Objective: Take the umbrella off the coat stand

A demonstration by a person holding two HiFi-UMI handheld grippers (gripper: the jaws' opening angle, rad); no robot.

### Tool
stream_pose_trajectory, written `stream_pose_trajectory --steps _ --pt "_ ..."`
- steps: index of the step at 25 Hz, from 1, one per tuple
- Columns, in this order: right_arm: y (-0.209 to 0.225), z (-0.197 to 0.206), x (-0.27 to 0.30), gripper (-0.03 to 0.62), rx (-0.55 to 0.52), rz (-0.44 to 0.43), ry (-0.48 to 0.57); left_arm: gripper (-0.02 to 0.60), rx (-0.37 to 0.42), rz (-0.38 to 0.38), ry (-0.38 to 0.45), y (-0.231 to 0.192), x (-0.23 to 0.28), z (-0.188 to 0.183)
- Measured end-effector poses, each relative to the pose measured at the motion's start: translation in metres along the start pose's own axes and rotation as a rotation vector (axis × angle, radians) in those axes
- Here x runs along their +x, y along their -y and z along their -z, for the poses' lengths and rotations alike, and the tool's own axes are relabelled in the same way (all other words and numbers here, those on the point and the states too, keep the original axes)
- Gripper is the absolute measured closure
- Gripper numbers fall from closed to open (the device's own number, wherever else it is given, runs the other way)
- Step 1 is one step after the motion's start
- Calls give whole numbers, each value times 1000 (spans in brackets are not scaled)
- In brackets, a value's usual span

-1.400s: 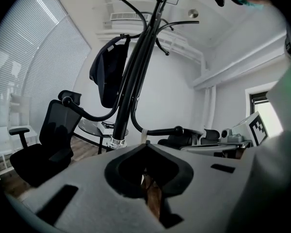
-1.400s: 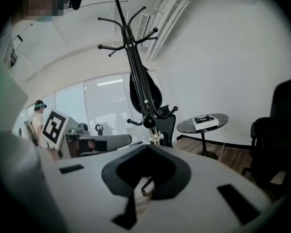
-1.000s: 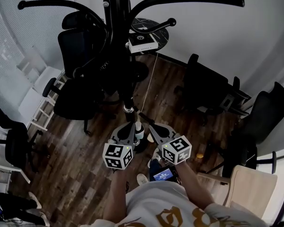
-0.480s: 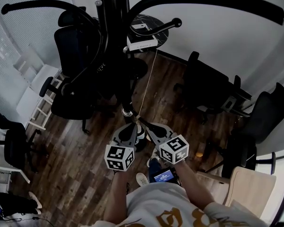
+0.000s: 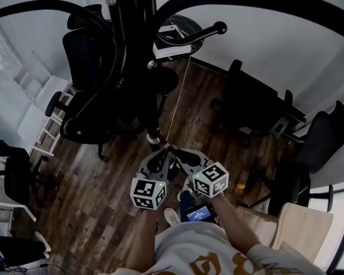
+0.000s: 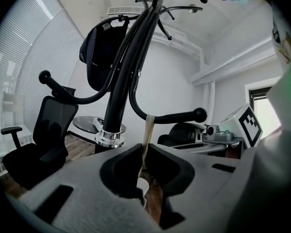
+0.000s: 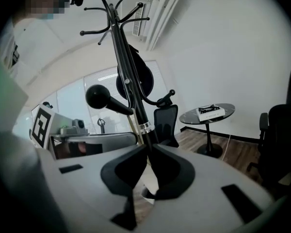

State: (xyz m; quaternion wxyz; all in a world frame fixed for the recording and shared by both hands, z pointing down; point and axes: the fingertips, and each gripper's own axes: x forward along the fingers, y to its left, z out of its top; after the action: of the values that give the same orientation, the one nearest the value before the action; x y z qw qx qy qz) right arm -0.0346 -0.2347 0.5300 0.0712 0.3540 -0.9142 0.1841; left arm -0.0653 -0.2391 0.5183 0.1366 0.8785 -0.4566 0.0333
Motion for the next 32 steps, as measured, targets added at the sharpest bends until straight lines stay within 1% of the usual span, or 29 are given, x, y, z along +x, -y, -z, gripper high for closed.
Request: stream_pose_trajectory --steps 1,2,3,5,8,10,14,19,23,28,32 --pt "0 1 1 565 0 -5 -2 550 -2 -2 -4 -1 1 2" --pt "1 1 2 566 0 -9 -4 517 -4 -5 -9 -2 2 4" --pt "1 2 2 565 1 -11 -6 506 -6 -8 -13 -2 2 6" --pt "3 3 4 565 6 -13 -7 506 -3 -18 -11 -4 2 6" --pt "5 6 5 562 9 -15 -8 527 32 -42 2 -6 0 3" --pt "6 7 5 553 -12 -17 -9 532 40 -38 9 -5 1 2" --pt "4 8 7 549 -51 -31 -20 532 31 -33 11 -5 3 2" --pt "1 1 11 546 -46 -59 1 552 75 -40 -2 -4 0 2" --pt "0 -1 12 546 -37 -85 13 555 56 -34 -4 -5 -2 2" --pt "-12 1 17 545 -111 -143 -10 555 42 -34 -6 -7 -4 1" --pt "-14 1 19 545 -119 -159 -6 556 31 -35 -13 -9 -6 1"
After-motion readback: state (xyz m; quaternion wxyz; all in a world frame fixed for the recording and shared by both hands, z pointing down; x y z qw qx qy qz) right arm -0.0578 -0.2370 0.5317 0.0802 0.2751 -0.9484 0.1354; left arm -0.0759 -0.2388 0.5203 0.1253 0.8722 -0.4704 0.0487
